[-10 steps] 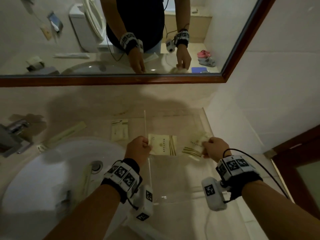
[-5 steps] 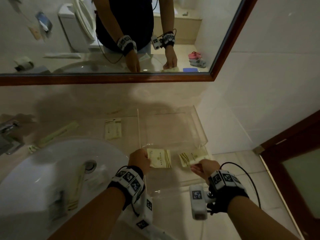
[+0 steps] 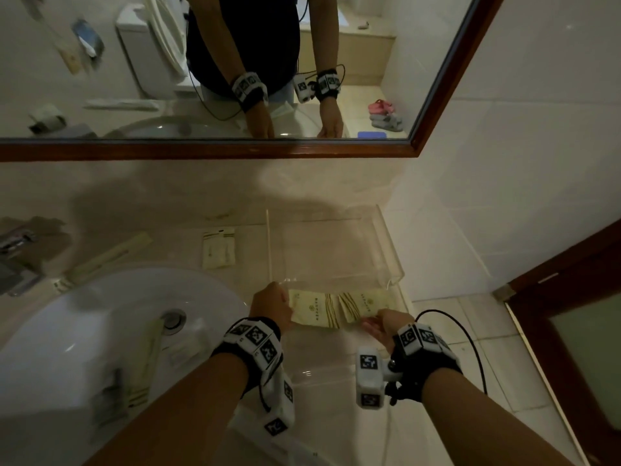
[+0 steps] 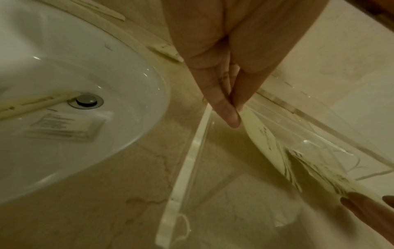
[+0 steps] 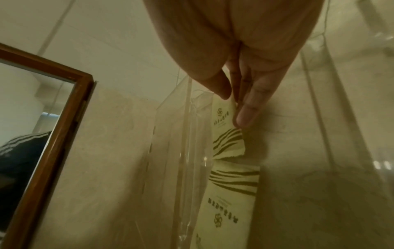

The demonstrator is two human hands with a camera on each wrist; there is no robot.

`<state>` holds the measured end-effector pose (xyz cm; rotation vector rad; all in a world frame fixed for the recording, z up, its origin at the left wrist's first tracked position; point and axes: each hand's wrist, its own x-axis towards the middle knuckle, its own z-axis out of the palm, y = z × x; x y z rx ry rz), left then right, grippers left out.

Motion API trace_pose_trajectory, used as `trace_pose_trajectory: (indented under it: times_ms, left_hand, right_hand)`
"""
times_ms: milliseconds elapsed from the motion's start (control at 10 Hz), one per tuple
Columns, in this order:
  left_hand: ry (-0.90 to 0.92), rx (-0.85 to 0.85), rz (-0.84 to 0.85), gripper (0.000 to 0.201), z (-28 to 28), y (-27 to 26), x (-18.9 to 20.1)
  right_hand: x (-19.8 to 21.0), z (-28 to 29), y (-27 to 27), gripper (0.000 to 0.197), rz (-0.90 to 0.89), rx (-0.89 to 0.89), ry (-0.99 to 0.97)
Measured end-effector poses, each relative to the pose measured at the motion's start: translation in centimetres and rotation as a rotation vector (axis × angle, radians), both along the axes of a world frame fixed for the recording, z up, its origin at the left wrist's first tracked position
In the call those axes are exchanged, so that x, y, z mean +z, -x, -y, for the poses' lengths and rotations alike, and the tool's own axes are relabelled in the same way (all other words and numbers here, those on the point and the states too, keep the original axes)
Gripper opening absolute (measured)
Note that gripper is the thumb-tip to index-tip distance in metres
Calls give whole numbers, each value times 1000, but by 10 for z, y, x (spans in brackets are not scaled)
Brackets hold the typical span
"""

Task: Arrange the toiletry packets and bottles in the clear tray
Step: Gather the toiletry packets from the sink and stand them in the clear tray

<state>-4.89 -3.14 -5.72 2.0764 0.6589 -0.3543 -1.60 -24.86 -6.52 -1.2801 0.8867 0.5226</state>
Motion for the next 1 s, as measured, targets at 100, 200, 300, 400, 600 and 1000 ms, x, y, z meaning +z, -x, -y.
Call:
trace_pose_trajectory:
  times_ms: [100,200,300,400,600,1000]
  left_hand:
    - [-90,-102,28,34,4,0,3]
    - [-136,-181,34,32,4,0,6]
    - [-220,-286,43,10,1,6,8]
    - [-273,-502,41,26,13,15,10]
    - [-293,-705,-151,34,36,19,7]
    - [-270,-607,-163,39,26,8,6]
  right_hand:
    - [-2,-4,0,13,-23,-40,-2]
    - [3,-7,-3,7,-86,-156,-71]
    - [21,-8,10,37,3,376,448]
    - [13,-6,10,42,-25,59,178]
    - [25,-16,16,25,-85,261,244]
    - [31,-21,10,22,-62,370,316]
